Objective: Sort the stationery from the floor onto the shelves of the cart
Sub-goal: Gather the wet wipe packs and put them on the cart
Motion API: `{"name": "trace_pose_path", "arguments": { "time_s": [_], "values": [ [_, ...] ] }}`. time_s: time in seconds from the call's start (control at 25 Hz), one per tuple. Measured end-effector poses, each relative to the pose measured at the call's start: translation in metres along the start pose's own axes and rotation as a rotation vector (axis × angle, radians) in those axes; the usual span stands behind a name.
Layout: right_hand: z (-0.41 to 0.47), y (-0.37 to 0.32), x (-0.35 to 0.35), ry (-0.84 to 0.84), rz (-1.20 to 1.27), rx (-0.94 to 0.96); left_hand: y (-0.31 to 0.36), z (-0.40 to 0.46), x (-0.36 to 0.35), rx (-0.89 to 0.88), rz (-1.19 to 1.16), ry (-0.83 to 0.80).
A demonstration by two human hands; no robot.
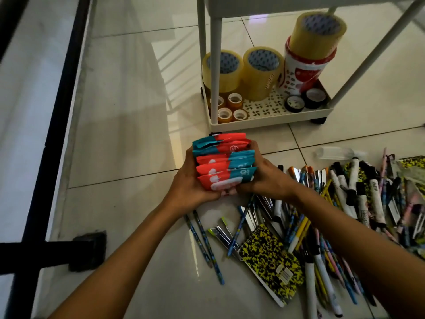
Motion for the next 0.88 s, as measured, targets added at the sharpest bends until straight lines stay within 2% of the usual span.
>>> {"name": "trace_pose_path", "arguments": {
  "time_s": [0.24, 0.36, 0.48, 0.68, 0.76, 0.88],
  "values": [
    [-0.014, -0.039, 0.027, 0.055, 0.279, 0.024, 0.050, -0.001, 0.033, 0.026, 0.004, 0.033],
    [-0.031, -0.065, 0.041, 0.155, 0.567, 0.009, 0.088, -0.001, 0.045, 0.040, -0.150, 0.022],
    [-0.046, -0.082, 0.048, 0.207, 0.826, -0.078, 0.124, 0.003, 0.052, 0.047, -0.187, 0.001],
    [-0.074, -0.121, 0.064, 0.171, 0.964, -0.152, 0.177, 0.000, 0.065, 0.045, -0.226, -0.047],
    [-0.083, -0.137, 0.081, 0.192, 0.995, -0.139, 0.188, 0.002, 0.081, 0.087, -0.295, 0.027],
    [-0.086, -0.160, 0.117, 0.241, 0.995, -0.090, 0.183, 0.007, 0.119, 0.145, -0.335, 0.247]
  ]
}}
Point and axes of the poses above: each hand's wrist, its own z-axis towards the middle knuckle, its own x-axis out of the back of the hand, y = z × x, the point moved 10 cm from there along z, towards the middle knuckle, and after that the axes turned 1 degree about z, right-handed, at the moved point
